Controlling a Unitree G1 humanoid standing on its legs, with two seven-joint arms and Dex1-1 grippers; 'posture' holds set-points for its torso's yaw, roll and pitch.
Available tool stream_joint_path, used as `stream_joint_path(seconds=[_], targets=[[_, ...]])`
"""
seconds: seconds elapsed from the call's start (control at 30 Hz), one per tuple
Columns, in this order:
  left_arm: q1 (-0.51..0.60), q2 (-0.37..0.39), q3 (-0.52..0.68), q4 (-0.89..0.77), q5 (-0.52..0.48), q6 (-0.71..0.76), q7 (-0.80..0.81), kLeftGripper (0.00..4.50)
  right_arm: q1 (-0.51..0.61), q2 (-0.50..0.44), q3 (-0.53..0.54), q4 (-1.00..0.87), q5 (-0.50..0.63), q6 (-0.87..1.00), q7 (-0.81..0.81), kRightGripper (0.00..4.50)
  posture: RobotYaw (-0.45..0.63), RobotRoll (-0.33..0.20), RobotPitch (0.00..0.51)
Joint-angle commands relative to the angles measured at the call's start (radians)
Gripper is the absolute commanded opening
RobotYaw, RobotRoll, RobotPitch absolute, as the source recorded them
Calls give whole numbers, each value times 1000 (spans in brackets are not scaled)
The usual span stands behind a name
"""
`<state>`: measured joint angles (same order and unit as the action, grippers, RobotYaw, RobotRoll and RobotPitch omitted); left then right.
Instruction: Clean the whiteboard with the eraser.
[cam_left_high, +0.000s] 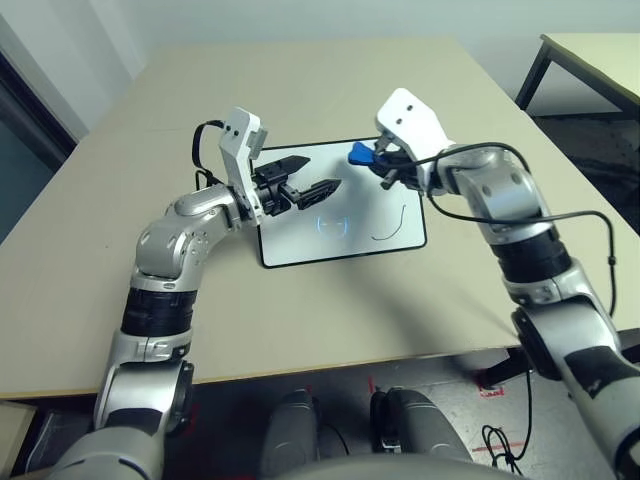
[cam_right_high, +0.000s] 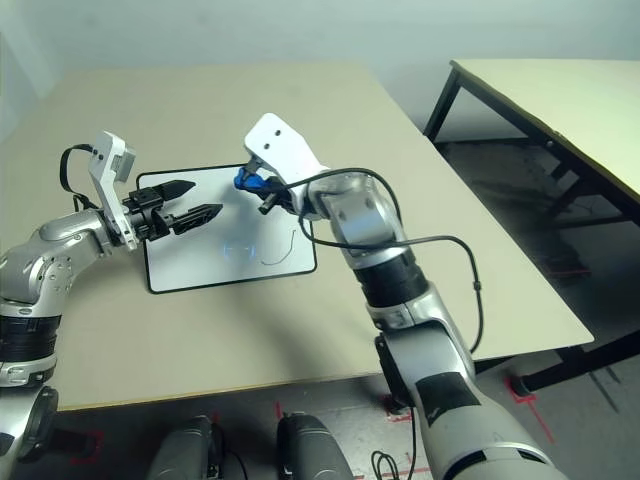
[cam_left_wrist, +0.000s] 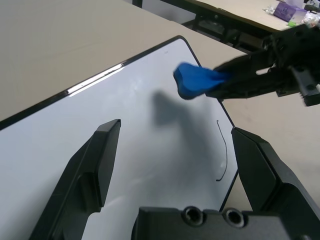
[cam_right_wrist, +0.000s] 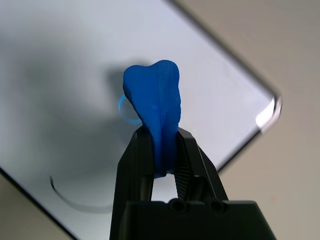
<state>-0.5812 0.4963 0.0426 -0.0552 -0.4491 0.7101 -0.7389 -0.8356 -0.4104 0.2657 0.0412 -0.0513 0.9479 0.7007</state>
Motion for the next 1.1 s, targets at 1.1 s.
stream_joint_path(seconds=[1.1], targets=[[38,73,-113,-30,0,115,-109,4500,84,-106,112,106,-35,-51,0,566,-36,0,77]])
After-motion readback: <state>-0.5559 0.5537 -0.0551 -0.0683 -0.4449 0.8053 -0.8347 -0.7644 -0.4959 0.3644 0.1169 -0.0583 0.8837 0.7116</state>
